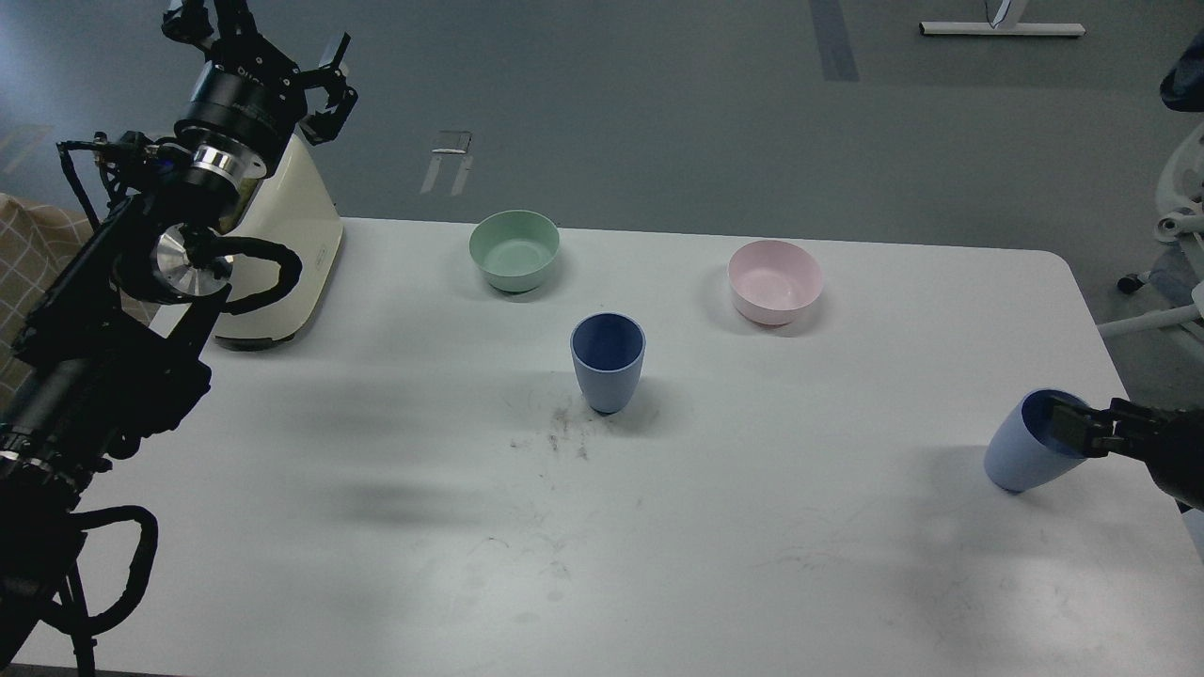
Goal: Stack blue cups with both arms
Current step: 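Reach the right gripper to the blue cup near the right arm and grasp, then lift the blue cup and carry it over the centered cup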
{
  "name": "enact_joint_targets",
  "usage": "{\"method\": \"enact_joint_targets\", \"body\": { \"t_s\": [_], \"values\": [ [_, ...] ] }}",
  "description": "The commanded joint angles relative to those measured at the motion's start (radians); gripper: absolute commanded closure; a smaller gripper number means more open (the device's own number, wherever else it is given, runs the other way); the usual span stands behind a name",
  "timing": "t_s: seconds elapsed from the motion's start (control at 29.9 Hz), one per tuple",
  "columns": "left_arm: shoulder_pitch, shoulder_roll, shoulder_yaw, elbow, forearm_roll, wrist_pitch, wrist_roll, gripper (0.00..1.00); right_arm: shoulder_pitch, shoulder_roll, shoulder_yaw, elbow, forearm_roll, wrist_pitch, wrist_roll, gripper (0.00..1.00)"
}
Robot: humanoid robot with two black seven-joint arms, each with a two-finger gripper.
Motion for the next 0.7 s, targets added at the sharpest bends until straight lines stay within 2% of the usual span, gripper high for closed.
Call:
{"method": "enact_joint_targets", "body": {
  "t_s": [0.0, 0.1, 0.27, 0.37, 0.43, 0.47, 0.67],
  "values": [
    [0.005, 0.0, 0.002, 0.0, 0.001, -0.001, -0.001, 0.02, -0.012, 0.005, 0.0, 0.001, 0.0, 0.0, -0.002, 0.43],
    [0.006, 0.002, 0.003, 0.0, 0.001, -0.002, -0.003, 0.03, -0.011, 0.007, 0.002, -0.002, -0.002, 0.0, -0.006, 0.57],
    [0.003, -0.004, 0.003, 0.002, 0.005, -0.001, -0.004, 0.02, -0.005, 0.024, 0.006, 0.0, -0.002, 0.0, -0.011, 0.67],
    [0.002, -0.004, 0.002, 0.0, 0.005, -0.001, -0.004, 0.02, 0.0, 0.022, 0.005, -0.005, -0.003, 0.0, -0.014, 0.78],
    [0.002, -0.004, 0.002, 0.002, 0.005, -0.001, -0.004, 0.02, 0.0, 0.022, 0.003, -0.014, -0.006, 0.0, -0.032, 0.89],
    [0.002, -0.004, 0.002, 0.003, 0.005, -0.001, -0.004, 0.02, 0.0, 0.024, 0.005, -0.028, -0.008, 0.0, -0.043, 1.0],
    [0.002, -0.008, 0.005, 0.011, 0.008, -0.001, -0.006, 0.02, 0.0, 0.033, 0.006, -0.046, 0.004, 0.0, -0.038, 1.0]
  ]
}}
